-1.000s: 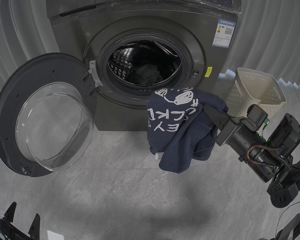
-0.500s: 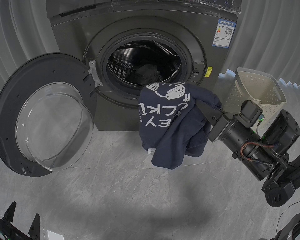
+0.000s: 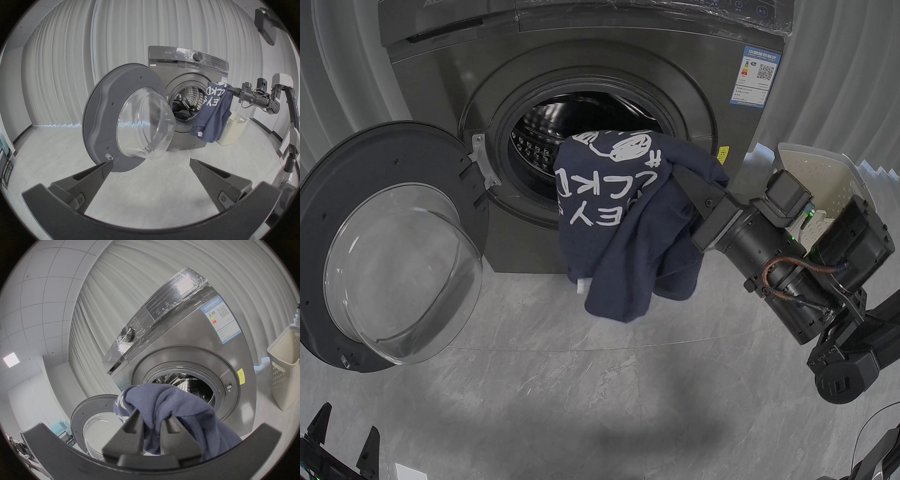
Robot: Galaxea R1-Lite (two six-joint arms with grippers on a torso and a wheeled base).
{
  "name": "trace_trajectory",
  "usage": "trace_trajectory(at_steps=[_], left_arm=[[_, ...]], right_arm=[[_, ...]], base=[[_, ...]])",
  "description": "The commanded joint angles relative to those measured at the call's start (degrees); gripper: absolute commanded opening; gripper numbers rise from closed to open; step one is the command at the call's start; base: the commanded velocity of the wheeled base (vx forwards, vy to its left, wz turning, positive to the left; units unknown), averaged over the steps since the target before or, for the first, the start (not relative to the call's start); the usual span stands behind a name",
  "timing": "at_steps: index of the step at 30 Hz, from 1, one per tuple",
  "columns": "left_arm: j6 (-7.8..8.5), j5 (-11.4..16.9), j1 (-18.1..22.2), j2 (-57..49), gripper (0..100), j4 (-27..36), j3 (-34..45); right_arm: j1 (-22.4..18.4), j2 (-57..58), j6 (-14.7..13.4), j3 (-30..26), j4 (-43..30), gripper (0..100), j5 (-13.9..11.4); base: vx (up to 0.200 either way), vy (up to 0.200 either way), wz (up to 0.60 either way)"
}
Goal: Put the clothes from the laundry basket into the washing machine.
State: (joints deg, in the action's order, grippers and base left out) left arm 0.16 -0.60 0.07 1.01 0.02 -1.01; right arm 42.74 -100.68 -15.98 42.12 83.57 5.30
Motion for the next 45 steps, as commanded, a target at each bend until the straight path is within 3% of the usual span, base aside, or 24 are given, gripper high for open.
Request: trace_trajectory(at_steps=[1,4,8,9,10,11,12,13,14,17,20,24,31,38,45], left_arm=[[0.11,0.0,0.0,-0.6,100,0.1,1.0],[0.28,0.2,0.0,-0.6,100,0.1,1.0],[1.69,0.2,0.1,-0.6,100,-0.2,1.0],[1.51,0.5,0.1,-0.7,100,-3.0,-1.0],[0.11,2.0,-0.1,0.4,100,-6.0,-5.9],[0.11,2.0,-0.1,0.4,100,-6.0,-5.9],[-2.62,7.0,-0.7,4.3,100,-6.8,-12.8],[-2.88,8.6,-1.0,5.7,100,-5.8,-13.8],[-2.88,12.3,-1.7,9.4,100,-3.5,-14.9],[-0.86,19.2,-1.7,18.1,100,-3.5,-14.8],[0.98,26.2,-2.0,27.3,100,-8.6,-15.2],[2.21,29.3,-3.5,39.9,100,-17.2,-15.0],[1.51,27.8,-14.0,56.3,100,-27.8,-16.2],[0.37,25.2,-17.8,71.9,100,-34.6,-22.6],[0.11,23.1,-20.1,84.7,100,-42.4,-26.4]], right_arm=[[0.3,-1.1,0.0,1.0,-0.1,0,0.1],[0.2,-1.4,0.0,1.5,0.0,0,0.2],[0.3,-1.5,0.0,1.8,-0.3,0,0.2],[0.3,-1.7,0.0,2.0,-0.2,0,0.3],[0.3,-1.8,0.0,2.2,-0.2,0,0.3],[0.3,-1.8,0.0,2.2,-0.2,0,0.3],[0.3,-2.3,0.0,2.5,-0.3,0,0.2],[0.3,-2.7,-0.1,3.0,-0.3,0,0.2],[0.6,-3.6,-0.1,3.9,-0.2,0,0.3],[1.4,-5.0,-0.1,6.3,-0.2,0,0.8],[1.9,-5.4,-0.4,7.9,-0.5,0,0.6],[2.3,-5.5,-0.5,8.3,-0.4,0,0.3],[2.2,-6.1,-0.7,8.6,0.3,0,0.6],[2.3,-4.7,-2.4,7.5,0.5,0,0.9],[2.4,-1.0,-3.1,2.4,0.4,0,0.3]], base=[[0.000,0.000,0.00],[0.000,0.000,0.00],[0.000,0.000,0.00],[0.000,0.000,0.00],[0.000,0.000,0.00],[0.000,0.000,0.00],[0.000,0.000,0.00],[0.000,0.000,0.00],[0.000,0.000,0.00],[0.000,0.000,0.00],[0.000,0.000,0.00],[0.000,0.000,0.00],[0.000,0.000,0.00],[0.000,0.000,0.00],[0.000,0.000,0.00]])
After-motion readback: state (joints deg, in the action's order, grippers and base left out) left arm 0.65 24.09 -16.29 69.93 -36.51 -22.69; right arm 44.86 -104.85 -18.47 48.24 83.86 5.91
